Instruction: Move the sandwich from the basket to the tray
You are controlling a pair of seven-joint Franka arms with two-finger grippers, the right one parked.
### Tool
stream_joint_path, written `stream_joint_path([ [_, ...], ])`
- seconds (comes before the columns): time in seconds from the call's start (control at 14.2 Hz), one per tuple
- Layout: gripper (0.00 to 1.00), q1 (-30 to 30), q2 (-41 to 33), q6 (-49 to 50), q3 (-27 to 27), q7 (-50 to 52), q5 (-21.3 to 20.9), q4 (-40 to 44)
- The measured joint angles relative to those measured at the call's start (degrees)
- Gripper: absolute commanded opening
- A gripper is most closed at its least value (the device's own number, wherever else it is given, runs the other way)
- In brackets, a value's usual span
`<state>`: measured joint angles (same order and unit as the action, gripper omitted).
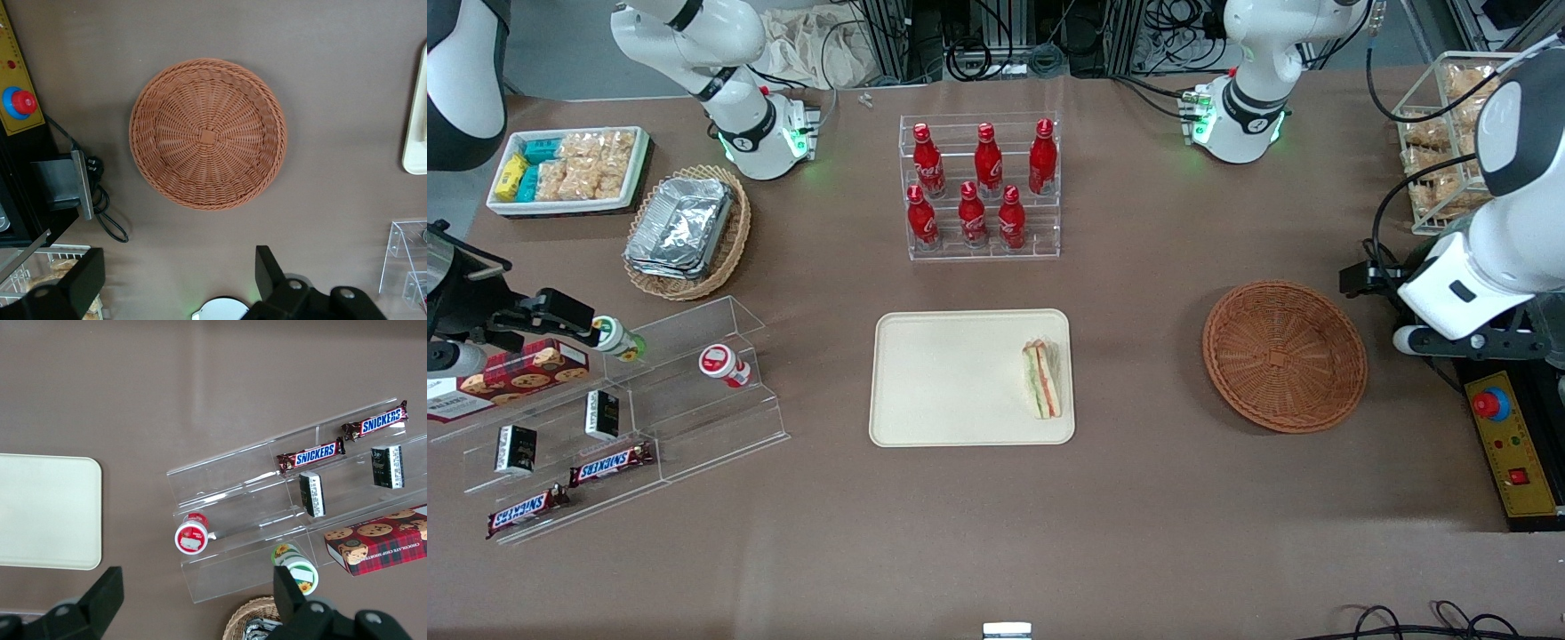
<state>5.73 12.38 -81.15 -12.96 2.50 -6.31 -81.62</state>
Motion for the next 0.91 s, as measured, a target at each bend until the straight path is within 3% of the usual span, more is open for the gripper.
stream_joint_path([
  [0.28, 1.00, 0.85, -0.44, -0.16, 0.90, 0.00, 0.18, -0.01],
  [0.63, 1.00, -3.06, -2.57, -2.44, 8.80, -0.15, 3.58, -1.08],
  [0.91, 1.00, -3.20, -9.52, -11.92, 9.01, 0.01, 3.77, -12.26],
])
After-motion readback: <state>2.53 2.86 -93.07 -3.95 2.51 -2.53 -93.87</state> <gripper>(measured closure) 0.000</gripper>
